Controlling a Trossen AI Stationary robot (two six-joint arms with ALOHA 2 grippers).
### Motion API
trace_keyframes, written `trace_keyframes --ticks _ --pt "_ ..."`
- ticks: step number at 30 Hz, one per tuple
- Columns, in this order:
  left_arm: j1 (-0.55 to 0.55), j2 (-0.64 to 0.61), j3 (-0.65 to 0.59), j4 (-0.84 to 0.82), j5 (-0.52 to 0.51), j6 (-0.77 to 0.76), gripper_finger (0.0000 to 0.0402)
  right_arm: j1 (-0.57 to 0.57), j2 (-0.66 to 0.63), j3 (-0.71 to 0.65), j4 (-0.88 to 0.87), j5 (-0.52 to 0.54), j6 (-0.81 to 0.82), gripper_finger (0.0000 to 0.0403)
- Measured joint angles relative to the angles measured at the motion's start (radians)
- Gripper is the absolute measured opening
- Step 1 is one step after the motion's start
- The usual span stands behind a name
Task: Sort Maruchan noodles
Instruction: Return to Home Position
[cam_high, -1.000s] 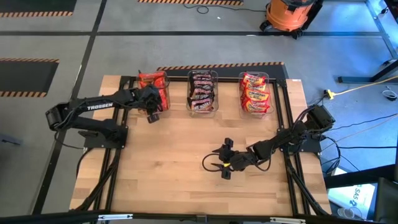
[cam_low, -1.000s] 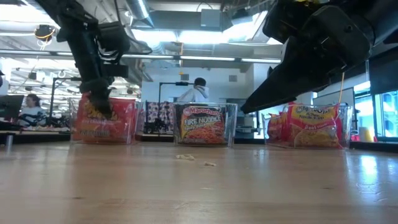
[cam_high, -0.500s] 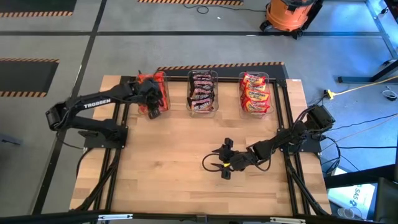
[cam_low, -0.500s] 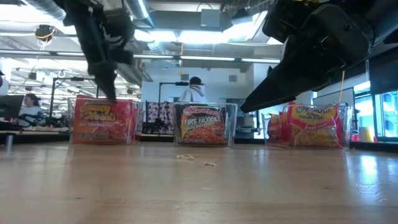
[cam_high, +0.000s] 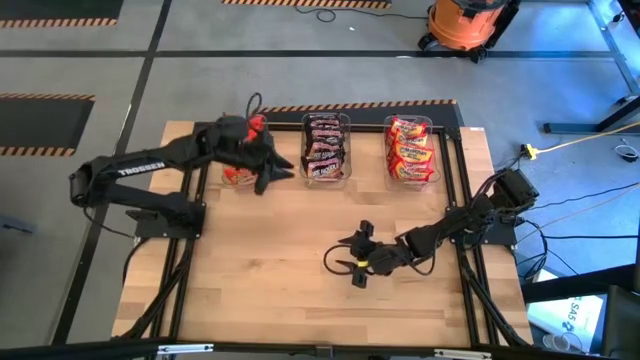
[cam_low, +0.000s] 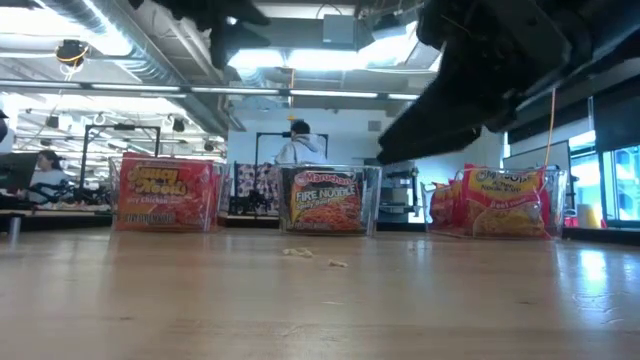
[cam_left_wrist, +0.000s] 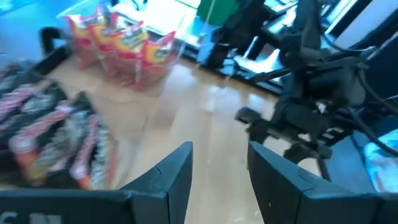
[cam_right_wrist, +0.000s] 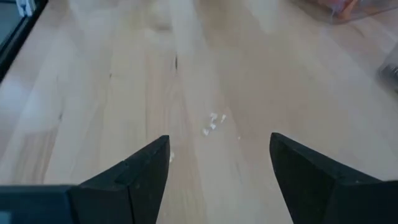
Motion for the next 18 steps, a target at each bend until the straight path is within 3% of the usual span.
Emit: trace_keyframes --ticks 5,12,15,18 --pt "-0.206 0.006 -0.039 0.059 -0.213 -0.012 0.0135 0.0 -0.052 0.005 -0.039 -0.019 -0.015 0.0218" --pt "-0.497 -0.035 -0.202 0.211 -0.483 0.02 0.0052 0.0 -0.242 -0.106 -0.055 -0.068 -0.03 0.0083" --pt "-0.551 -0.082 -0.307 0.303 -0.553 0.023 0.0016 -0.009 -0.33 -0.197 0.024 -0.084 -0.041 0.0024" --pt "-0.574 -0.157 -0.406 0.426 -0.548 0.038 0.0004 -0.009 -0.42 -0.292 0.131 -0.136 -0.049 0.0009"
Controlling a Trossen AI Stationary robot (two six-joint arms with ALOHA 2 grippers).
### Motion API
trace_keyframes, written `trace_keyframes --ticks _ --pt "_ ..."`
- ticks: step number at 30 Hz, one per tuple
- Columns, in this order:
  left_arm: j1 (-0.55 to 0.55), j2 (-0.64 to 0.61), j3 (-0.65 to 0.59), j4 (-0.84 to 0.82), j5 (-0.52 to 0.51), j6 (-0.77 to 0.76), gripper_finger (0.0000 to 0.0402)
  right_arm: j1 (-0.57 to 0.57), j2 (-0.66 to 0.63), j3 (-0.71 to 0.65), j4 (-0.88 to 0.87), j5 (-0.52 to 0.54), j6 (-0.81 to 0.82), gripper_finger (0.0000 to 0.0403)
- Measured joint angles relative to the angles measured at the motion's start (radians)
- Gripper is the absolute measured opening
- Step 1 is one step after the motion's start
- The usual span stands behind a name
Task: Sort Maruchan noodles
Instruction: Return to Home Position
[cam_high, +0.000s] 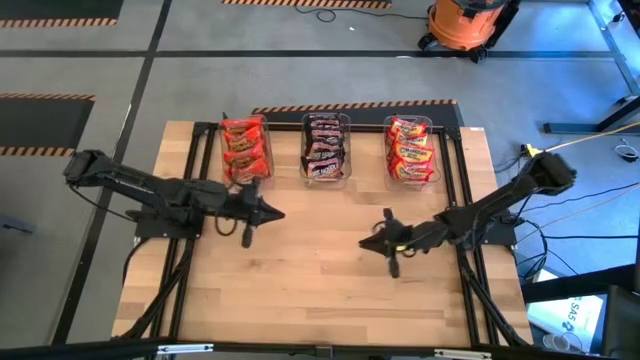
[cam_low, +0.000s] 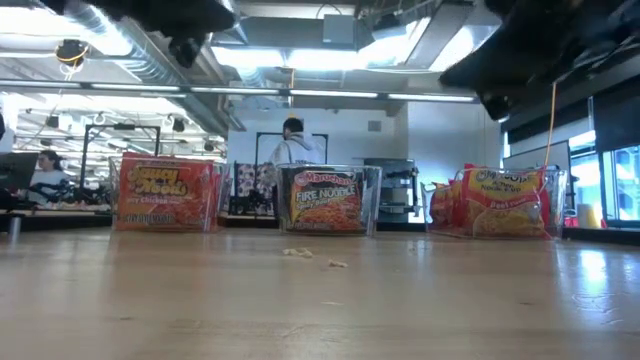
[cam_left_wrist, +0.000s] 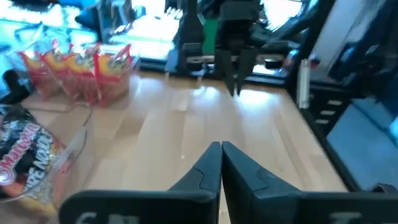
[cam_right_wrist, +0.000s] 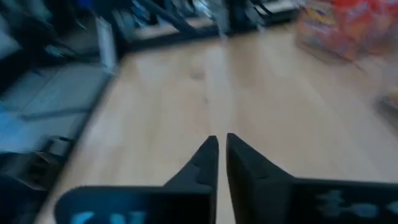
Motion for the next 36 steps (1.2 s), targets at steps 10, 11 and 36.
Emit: trace_keyframes --ticks 10,11,36 --pt "-0.008 -0.32 -0.263 0.137 -0.078 0.038 0.0002 -0.006 -0.319 -0.185 0.122 -0.055 -0.008 0.0025" --pt "-0.008 -0.35 -0.281 0.135 -0.088 0.048 0.0001 -0.011 -0.35 -0.192 0.112 -0.063 -0.011 0.0021" --pt "0.016 -0.923 -0.465 -0.125 -0.142 0.107 0.0007 -0.419 -1.054 -0.395 -0.258 -0.288 -0.038 0.0005"
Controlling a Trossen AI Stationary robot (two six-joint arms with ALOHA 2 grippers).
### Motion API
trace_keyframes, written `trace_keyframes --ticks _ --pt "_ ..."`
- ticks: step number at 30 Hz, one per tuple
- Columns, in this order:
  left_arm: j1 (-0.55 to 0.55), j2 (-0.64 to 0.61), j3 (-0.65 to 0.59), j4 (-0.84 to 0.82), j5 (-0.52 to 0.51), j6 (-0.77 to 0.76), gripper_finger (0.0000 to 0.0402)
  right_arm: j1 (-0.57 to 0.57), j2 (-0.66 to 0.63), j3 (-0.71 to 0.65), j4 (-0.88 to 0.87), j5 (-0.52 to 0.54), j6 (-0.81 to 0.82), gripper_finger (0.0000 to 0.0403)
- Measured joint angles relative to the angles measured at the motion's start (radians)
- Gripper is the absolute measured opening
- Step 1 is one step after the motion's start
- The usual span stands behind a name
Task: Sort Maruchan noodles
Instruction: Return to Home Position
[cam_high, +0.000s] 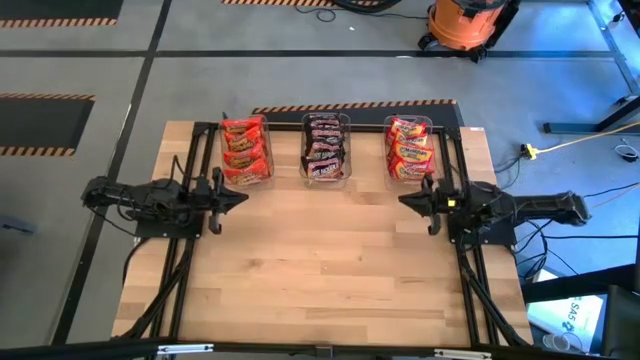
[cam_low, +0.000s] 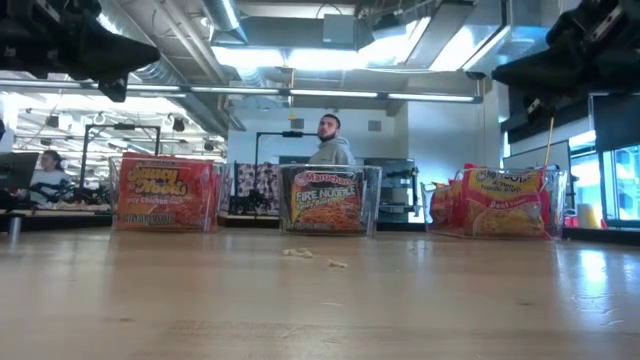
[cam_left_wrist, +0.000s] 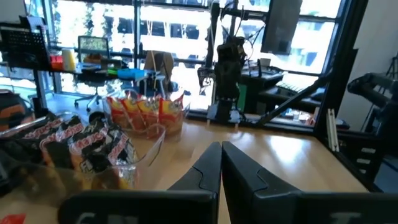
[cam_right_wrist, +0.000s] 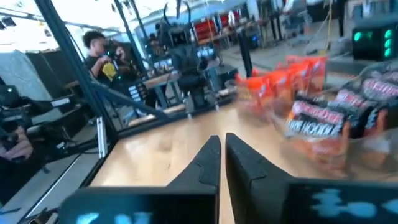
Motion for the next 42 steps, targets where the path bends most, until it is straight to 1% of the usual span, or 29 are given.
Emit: trace_keyframes --ticks 4,7,9,14,17,21,24,26,42 --pt "0.0 0.002 -0.001 -0.014 -0.009 0.001 0.0007 0.002 -0.13 -0.003 -0.069 0.002 -0.039 0.0005" --pt "0.0 0.002 -0.014 -0.015 -0.015 0.002 0.0007 0.002 -0.214 -0.044 -0.095 0.009 -0.046 0.0005" --pt "0.0 0.002 -0.023 -0.019 -0.018 0.008 0.0007 0.002 -0.211 -0.074 -0.074 0.022 -0.033 0.0005" --pt "0.0 0.002 -0.052 -0.02 -0.054 -0.006 0.0007 0.002 -0.208 -0.074 -0.125 0.087 -0.022 0.0005" --pt "0.0 0.003 -0.074 -0.005 -0.07 -0.01 0.0007 0.002 -0.211 -0.073 -0.126 0.087 -0.024 0.0005" --pt "0.0 0.002 -0.085 0.028 -0.065 0.025 0.0007 0.003 -0.208 -0.073 -0.133 0.059 -0.025 0.0005" --pt "0.0 0.002 -0.085 0.032 -0.098 0.023 0.0007 0.003 -0.208 -0.073 -0.138 0.026 -0.025 0.0005" --pt "0.0 0.002 -0.085 0.033 -0.115 0.016 0.0007 0.003 -0.208 -0.073 -0.14 0.026 -0.025 0.0005" --pt "0.0 0.002 -0.085 0.033 -0.112 0.035 0.0007 0.003 -0.208 -0.073 -0.142 0.026 -0.025 0.0005"
